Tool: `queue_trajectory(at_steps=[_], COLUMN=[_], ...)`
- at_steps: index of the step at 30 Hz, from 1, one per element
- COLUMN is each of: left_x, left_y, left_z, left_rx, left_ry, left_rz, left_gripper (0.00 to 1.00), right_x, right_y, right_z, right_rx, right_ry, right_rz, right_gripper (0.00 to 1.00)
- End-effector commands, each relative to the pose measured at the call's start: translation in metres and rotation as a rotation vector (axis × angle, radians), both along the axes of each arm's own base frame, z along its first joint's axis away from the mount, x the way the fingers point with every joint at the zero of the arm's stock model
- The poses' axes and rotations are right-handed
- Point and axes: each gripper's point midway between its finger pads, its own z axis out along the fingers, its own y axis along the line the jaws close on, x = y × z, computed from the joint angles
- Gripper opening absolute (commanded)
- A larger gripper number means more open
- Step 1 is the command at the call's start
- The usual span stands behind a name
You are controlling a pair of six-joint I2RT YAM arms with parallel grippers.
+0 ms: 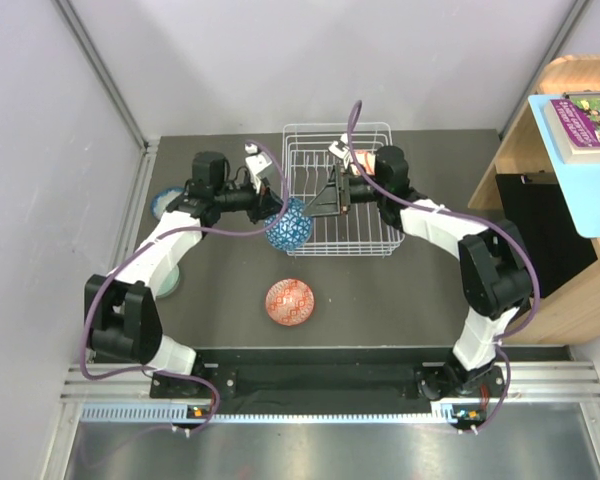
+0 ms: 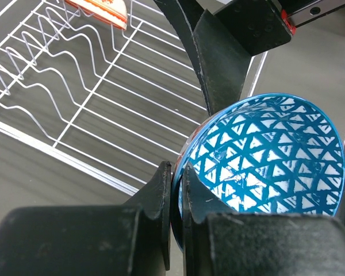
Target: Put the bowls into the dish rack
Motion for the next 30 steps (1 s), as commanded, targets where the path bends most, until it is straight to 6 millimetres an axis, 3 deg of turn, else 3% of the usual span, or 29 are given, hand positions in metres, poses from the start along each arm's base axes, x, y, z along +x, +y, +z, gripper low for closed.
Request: queue_trajectory(at_steps=[1, 9, 17, 21, 30], left_x=[0.025, 0.027, 0.024, 0.025, 0.033], left_y=[-0.011, -0.020, -0.027, -0.029, -0.032], left_z=[0.036, 0.045, 0.049, 0.048, 0.041], left_rx=[-0.020, -0.028, -0.034, -0.029, -0.019], left_ry=[-0.158, -0.171, -0.160, -0.171, -0.169], left_rz=[0.016, -0.013, -0.044, -0.044, -0.040], left_gripper=[0.00, 0.00, 0.00, 0.00, 0.00], right_x=[-0.015, 0.010, 0.040, 0.041, 0.037], right_y=[0.004, 0.001, -0.015, -0.016, -0.014], right_z=[0.017, 0.000, -0.014, -0.022, -0.020], right_rx=[0.058, 0.042, 0.009, -0.006, 0.000], right_ry=[-0.082, -0.070, -0.055, -0.049, -0.037], right_rz=[0.089, 0.055, -0.017, -0.015, 0.013], right_gripper=[1.00, 1.00, 1.00, 1.00, 1.00])
